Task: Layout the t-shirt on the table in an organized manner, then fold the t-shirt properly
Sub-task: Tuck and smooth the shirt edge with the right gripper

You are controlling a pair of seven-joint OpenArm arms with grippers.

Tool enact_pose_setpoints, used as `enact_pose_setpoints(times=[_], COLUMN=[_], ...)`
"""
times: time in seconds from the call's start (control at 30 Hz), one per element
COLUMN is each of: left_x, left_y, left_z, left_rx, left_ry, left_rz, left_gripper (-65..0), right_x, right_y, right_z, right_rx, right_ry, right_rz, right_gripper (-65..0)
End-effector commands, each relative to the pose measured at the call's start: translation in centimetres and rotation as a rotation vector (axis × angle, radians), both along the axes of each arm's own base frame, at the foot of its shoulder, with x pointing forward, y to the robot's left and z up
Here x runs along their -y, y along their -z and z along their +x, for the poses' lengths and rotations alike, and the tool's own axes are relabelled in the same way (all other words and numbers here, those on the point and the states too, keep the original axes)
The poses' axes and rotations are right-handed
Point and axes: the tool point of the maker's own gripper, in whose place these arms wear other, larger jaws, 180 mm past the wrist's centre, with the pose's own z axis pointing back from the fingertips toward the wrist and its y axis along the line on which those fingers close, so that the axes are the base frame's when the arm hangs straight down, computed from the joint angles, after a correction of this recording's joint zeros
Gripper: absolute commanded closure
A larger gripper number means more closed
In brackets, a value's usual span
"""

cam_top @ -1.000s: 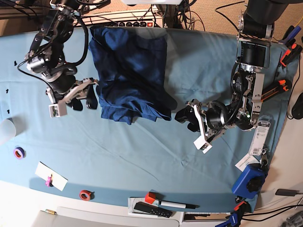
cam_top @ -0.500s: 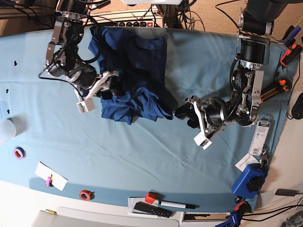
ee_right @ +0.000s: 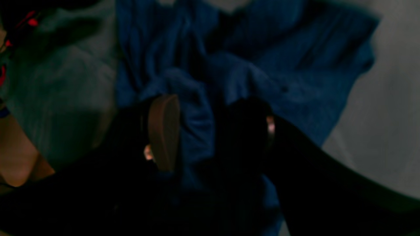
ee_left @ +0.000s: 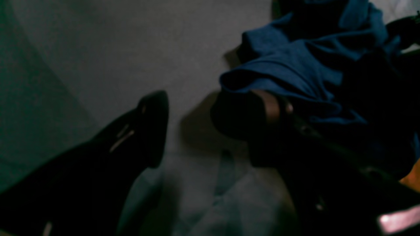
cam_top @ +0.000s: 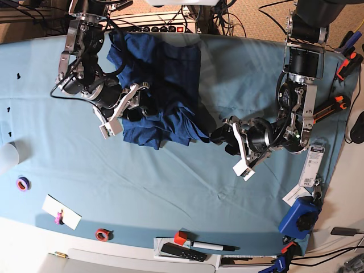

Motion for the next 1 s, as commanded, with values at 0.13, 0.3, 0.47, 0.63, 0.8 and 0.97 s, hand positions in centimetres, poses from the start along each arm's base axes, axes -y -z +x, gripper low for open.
enact_pose_setpoints(times=[0.13,0.3,0.47,0.63,0.8,0.97], left_x=[0.1,0.1,0.1,0.1,0.1,0.1], left_y=[-1.8,-1.8,-1.9,-1.9,-1.9,-1.9], left_z=[1.2,1.2,1.2,1.2,1.2,1.2], left_rx=[0.055,0.055,0.056,0.055,0.055,0.056], left_ry=[-0.003,-0.003,-0.004,-0.003,-0.003,-0.004], left_rz=[-0.029,-0.029,-0.030,-0.030,-0.030,-0.030], left_gripper=[-37.3,-37.3,-37.3,-37.3,-37.3,-37.3], right_x=[-0.4,-0.4,-0.8,-1.1,-2.5,-4.5], right_y=[-3.8,-3.1,-1.7,-0.8,0.0,0.5], right_z=[0.4,-0.6,-2.3,-2.7,-2.9,-3.8], right_rx=[0.113,0.077,0.033,0.024,0.015,-0.003], right_ry=[-0.039,-0.042,-0.045,-0.052,-0.090,-0.161], right_rz=[-0.037,-0.045,-0.030,-0.058,-0.060,-0.068], right_gripper=[-31.6,-31.6,-31.6,-31.6,-31.2,0.0])
